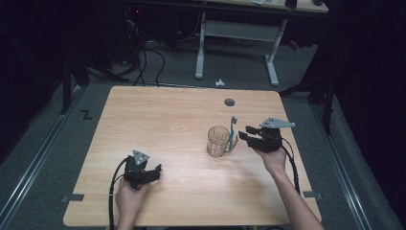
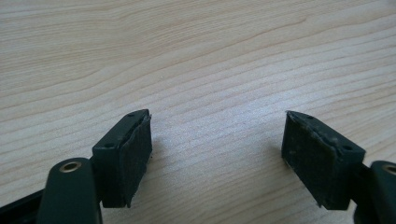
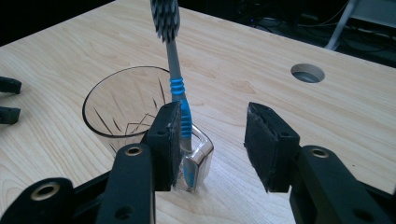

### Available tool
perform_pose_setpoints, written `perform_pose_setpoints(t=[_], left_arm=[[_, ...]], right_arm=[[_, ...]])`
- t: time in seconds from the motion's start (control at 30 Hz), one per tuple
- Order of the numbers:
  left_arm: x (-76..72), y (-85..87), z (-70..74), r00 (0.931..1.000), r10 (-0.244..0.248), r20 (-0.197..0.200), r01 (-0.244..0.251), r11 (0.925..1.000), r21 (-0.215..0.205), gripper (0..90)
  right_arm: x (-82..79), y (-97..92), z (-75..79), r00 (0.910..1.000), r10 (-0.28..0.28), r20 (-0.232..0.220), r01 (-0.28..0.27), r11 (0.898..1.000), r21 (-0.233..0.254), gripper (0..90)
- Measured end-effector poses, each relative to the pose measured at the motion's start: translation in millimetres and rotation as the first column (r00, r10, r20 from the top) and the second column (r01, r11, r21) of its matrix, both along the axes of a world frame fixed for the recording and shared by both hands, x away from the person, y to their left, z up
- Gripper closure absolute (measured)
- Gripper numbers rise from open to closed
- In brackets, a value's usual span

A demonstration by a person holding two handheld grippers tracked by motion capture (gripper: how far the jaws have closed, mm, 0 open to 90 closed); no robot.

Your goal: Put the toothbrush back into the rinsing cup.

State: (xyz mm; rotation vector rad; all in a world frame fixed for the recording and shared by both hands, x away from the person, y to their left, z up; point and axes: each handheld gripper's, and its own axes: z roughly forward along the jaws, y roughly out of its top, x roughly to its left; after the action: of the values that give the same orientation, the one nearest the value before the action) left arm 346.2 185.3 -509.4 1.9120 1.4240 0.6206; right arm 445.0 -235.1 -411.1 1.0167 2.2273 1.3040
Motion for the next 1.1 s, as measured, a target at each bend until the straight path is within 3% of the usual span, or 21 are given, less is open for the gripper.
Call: perform_pose_setpoints(t=[0.4,1.1], left_arm=[[0.0,0.0,0.0,1.0,0.0,0.0,0.0,1.0,0.001,24.9],[0.0,-0.1,0.0,1.0,0.0,0.0,0.0,1.0,0.001,24.9]], right_arm=[[-7.6,-22.1,2.0,0.999,-0.043,0.005,0.043,0.999,0.026,59.4],[-23.7,-56.3,-18.4,0.9946,-0.096,-0.038,0.098,0.993,0.064,64.4]])
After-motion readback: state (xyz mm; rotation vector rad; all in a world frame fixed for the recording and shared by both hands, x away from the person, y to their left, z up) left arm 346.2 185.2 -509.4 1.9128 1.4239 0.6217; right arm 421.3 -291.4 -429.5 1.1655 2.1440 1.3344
